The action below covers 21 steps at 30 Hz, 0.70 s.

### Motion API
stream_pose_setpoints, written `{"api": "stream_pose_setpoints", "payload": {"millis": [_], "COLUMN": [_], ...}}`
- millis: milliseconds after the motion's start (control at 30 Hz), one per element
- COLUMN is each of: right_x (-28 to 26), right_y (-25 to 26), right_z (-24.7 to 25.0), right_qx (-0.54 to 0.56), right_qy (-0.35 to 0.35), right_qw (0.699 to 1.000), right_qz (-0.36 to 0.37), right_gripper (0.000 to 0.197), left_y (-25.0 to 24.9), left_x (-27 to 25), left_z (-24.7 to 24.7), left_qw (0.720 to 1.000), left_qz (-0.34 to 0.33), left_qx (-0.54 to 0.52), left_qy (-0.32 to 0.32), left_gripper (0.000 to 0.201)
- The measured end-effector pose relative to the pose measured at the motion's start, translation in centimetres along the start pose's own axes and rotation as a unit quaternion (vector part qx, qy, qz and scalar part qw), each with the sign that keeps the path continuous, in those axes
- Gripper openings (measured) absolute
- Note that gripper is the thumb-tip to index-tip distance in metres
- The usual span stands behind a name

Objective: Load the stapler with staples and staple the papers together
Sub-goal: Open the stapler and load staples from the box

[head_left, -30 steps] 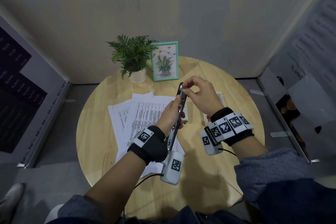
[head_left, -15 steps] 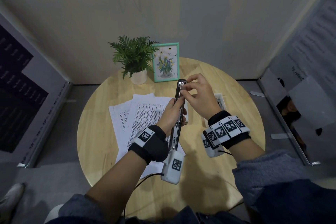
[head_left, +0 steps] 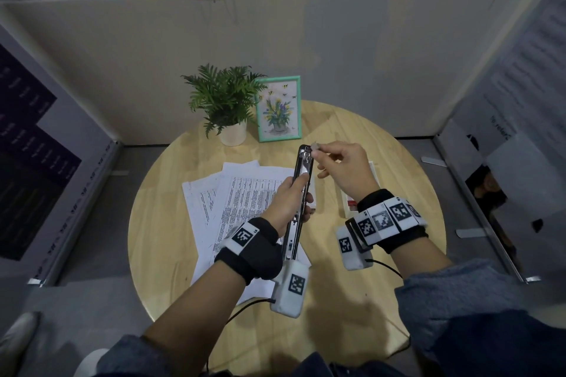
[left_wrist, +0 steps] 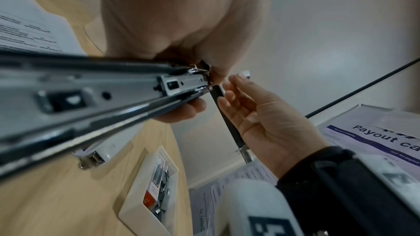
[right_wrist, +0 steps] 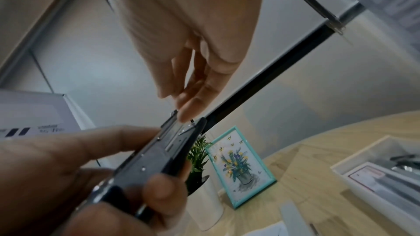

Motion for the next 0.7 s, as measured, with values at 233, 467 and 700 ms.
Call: {"api": "stream_pose_setpoints", "payload": {"millis": [233, 467, 700], "right_x": [-0.7, -2.3, -2.8], "right_y": [0.8, -0.9, -1.8], "right_z": [-0.1, -1.4, -1.5], "right_qx": [-0.070, -0.039, -0.027], "right_qy": [0.037, 0.143, 0.195], "right_qw": [0.997, 0.987, 0.977], "right_qz": [0.000, -0.063, -0.077], "right_gripper": [0.014, 0.020, 0.020], "left_y": [0.0, -0.2, -0.1], "left_x": [0.2, 0.4, 0.5], "left_z": [0.2, 1.6, 1.7], "left_qw": [1.000, 0.995, 0.995], "left_qz": [-0.002, -0.026, -0.055], "left_qx": [-0.025, -0.069, -0.060], "left_qy": [-0.020, -0.069, -0.053], "left_gripper": [0.053, 0.059, 0.018]}}
Point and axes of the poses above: each hand's wrist, its own x-axis towards the middle knuckle, its own z-axis out of the back of the hand, y = z × x, the point moved 5 cm from there along x, towards the middle knuckle, and after that the axes turned 1 degree about z, right-handed, at the moved point
